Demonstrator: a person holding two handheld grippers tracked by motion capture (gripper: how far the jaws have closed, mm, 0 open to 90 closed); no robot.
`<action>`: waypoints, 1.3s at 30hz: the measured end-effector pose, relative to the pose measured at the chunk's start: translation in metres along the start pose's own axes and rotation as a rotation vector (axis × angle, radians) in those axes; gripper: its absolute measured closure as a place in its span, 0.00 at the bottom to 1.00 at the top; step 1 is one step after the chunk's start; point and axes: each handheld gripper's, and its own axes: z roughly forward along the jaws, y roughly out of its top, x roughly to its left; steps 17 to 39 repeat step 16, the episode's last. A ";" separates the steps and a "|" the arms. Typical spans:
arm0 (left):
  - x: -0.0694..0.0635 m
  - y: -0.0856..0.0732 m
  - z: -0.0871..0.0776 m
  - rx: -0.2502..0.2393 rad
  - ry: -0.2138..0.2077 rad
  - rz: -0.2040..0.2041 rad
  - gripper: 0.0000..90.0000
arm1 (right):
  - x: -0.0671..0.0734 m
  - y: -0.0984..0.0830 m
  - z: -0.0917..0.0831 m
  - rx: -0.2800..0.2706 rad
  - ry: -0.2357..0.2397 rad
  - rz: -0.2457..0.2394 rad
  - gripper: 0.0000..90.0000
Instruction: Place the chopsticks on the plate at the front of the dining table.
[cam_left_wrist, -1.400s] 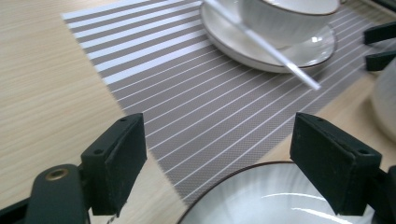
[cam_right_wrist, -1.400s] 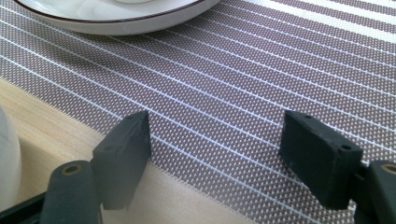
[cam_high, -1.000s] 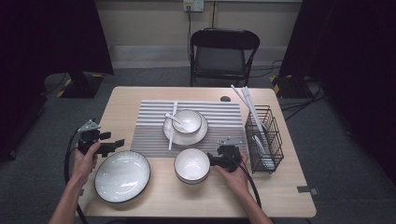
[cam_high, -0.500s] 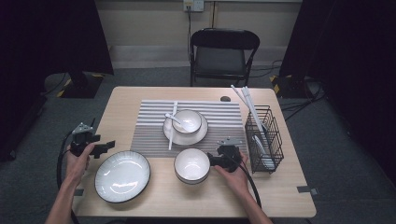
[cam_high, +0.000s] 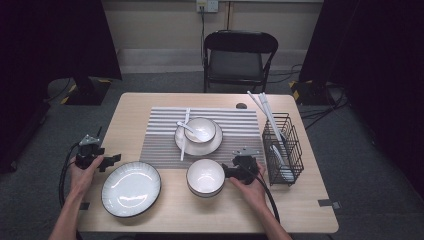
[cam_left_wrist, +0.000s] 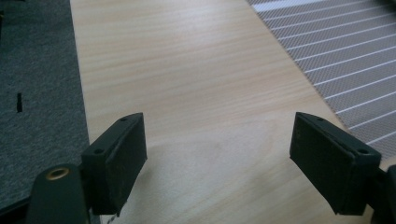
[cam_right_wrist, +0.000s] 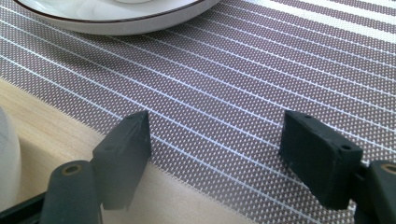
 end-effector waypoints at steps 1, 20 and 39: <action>0.001 -0.001 0.002 0.004 0.003 -0.001 0.21 | 0.000 0.000 0.000 0.000 0.000 0.000 0.27; 0.000 -0.011 0.008 -0.036 0.073 0.050 0.21 | 0.000 0.000 0.000 -0.001 0.000 0.002 0.27; 0.000 -0.011 0.008 -0.036 0.073 0.050 0.21 | 0.000 0.000 0.000 -0.001 0.000 0.002 0.27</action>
